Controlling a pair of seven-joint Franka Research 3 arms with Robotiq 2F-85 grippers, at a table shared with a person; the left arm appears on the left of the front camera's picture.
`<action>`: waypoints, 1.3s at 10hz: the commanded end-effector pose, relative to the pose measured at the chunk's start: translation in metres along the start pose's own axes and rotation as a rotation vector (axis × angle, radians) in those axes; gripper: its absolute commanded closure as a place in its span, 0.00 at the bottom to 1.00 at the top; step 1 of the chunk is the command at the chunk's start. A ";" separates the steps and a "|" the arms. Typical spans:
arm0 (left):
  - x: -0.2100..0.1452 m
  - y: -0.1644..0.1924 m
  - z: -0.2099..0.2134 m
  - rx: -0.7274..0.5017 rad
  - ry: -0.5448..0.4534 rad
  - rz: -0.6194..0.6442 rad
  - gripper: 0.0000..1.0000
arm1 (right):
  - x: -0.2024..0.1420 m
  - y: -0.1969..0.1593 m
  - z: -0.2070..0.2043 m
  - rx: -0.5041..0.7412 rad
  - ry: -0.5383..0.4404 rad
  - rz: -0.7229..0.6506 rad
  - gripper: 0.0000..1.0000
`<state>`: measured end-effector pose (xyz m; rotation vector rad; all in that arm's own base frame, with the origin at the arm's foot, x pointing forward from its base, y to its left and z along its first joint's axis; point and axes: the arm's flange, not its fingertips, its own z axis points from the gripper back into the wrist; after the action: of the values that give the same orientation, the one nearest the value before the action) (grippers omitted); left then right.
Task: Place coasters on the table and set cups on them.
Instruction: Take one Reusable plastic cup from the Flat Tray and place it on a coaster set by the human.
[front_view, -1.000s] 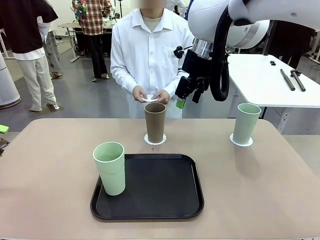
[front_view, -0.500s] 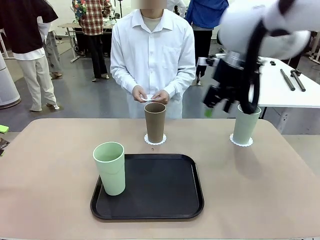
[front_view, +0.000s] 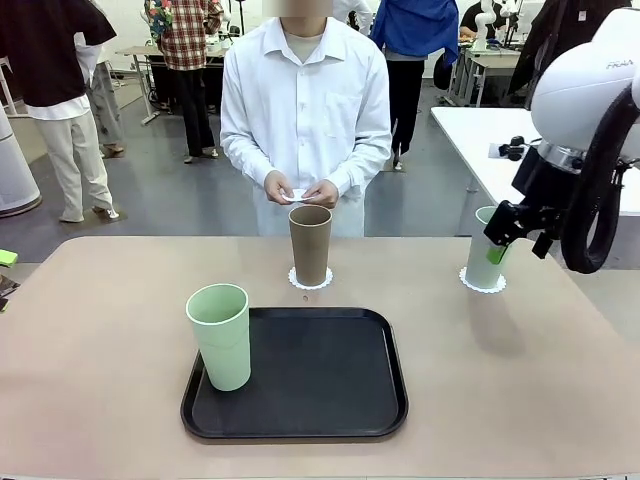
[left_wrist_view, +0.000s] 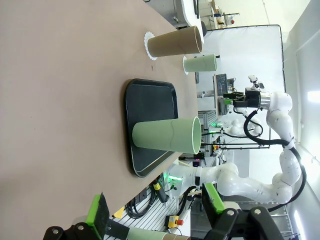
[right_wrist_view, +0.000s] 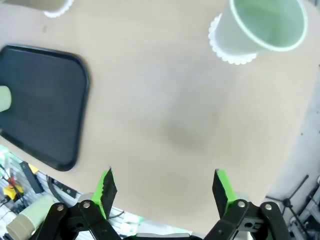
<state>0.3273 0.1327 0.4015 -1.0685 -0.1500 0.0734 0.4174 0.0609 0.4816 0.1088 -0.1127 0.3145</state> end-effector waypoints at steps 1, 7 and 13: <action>0.000 -0.001 0.001 -0.012 -0.008 0.000 0.00 | 0.011 0.014 0.001 0.025 -0.002 0.054 0.00; 0.000 -0.001 0.001 -0.012 -0.008 0.000 0.00 | 0.004 -0.032 -0.008 0.317 -0.016 -0.113 0.00; 0.000 -0.001 0.001 -0.012 -0.008 0.000 0.00 | -0.105 -0.159 -0.037 0.947 -0.259 -0.362 0.00</action>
<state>0.3273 0.1328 0.4015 -1.0686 -0.1502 0.0737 0.3756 -0.1159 0.4378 1.0132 -0.1525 -0.0380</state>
